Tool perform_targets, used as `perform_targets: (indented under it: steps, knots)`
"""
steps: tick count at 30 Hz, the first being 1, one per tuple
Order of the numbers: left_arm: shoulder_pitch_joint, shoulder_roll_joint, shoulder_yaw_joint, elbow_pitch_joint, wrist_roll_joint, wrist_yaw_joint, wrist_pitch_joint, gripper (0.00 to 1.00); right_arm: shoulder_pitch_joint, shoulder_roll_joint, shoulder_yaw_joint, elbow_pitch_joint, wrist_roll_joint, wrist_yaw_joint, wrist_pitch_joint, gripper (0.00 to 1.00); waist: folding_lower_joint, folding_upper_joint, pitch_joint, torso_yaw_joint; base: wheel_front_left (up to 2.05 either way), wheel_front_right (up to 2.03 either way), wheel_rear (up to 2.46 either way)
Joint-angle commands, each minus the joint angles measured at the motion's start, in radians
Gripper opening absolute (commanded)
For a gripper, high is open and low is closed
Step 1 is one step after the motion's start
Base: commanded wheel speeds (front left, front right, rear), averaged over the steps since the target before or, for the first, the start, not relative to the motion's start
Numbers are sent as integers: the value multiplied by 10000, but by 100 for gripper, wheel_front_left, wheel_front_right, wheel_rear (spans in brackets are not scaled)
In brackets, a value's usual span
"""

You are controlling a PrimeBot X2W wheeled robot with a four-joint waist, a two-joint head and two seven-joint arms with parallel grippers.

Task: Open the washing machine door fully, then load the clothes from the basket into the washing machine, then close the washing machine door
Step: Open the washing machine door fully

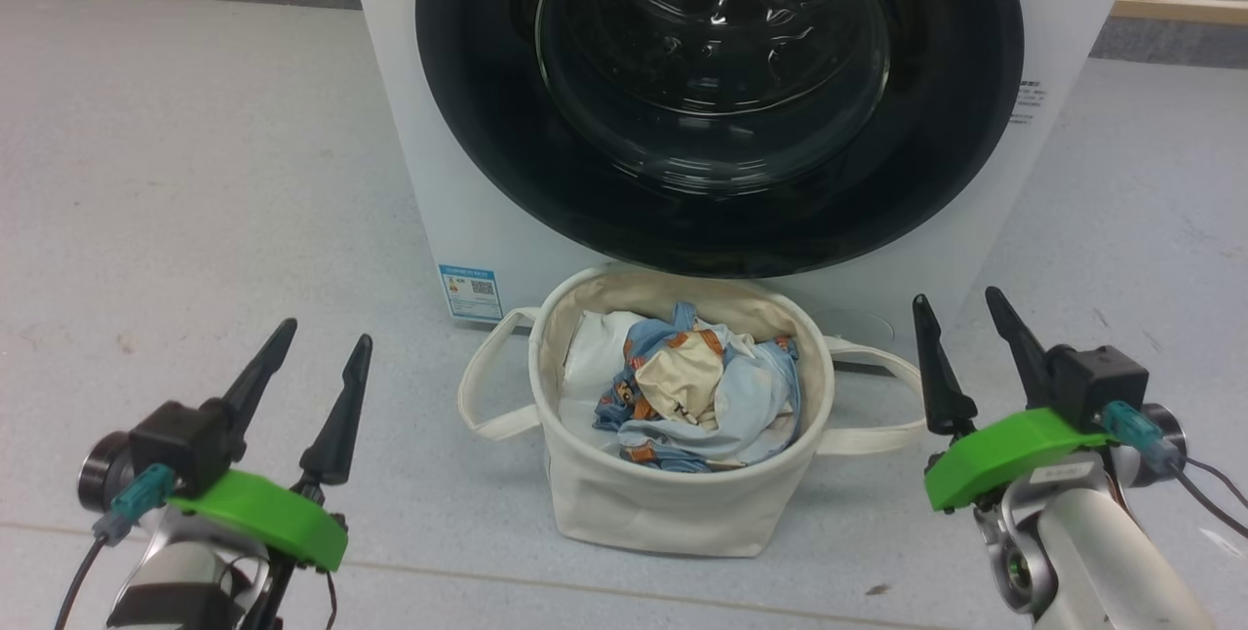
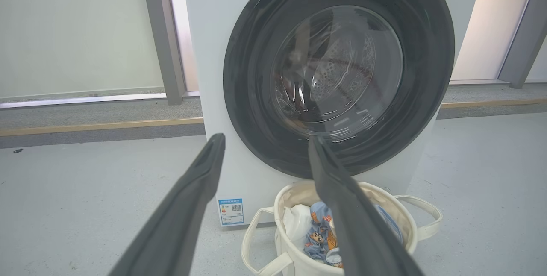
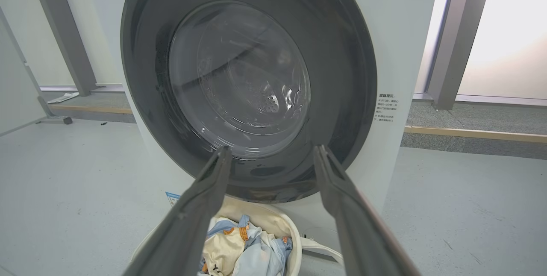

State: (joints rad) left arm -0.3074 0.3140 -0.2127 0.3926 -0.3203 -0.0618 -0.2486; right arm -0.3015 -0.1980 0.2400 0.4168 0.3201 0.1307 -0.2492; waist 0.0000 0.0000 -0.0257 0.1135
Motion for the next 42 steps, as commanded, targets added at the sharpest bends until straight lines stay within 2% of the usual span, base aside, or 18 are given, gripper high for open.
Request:
perform_targets:
  steps: [1, 10, 26, 32, 42]
  knots:
    - [-502, 343, 402, -333, -16, 11, -94, 100, -265, -81, 117, -265, 81, 0, -126, 100, 0, 0, 10, 5, 30, 24, -54]
    - [-491, 371, 284, -355, 63, 43, -108, 100, -305, -64, 105, -288, 115, 0, -126, 100, 0, 0, 54, 13, 71, 61, -132]
    - [-466, 442, -29, -384, 177, 4, -117, 100, -346, -48, 179, -308, 156, 0, -126, 100, 0, 0, 205, -52, 117, 122, -239]
    - [-450, 431, -164, -321, 39, -144, -112, 100, -340, -55, 166, -280, 184, 0, -126, 100, 0, 0, 188, -91, 106, 121, -227]
    - [-432, 386, -346, -244, 47, -171, -119, 100, -276, -31, 97, -250, 269, 0, -126, 100, 0, 0, 177, -75, 53, 53, -107]
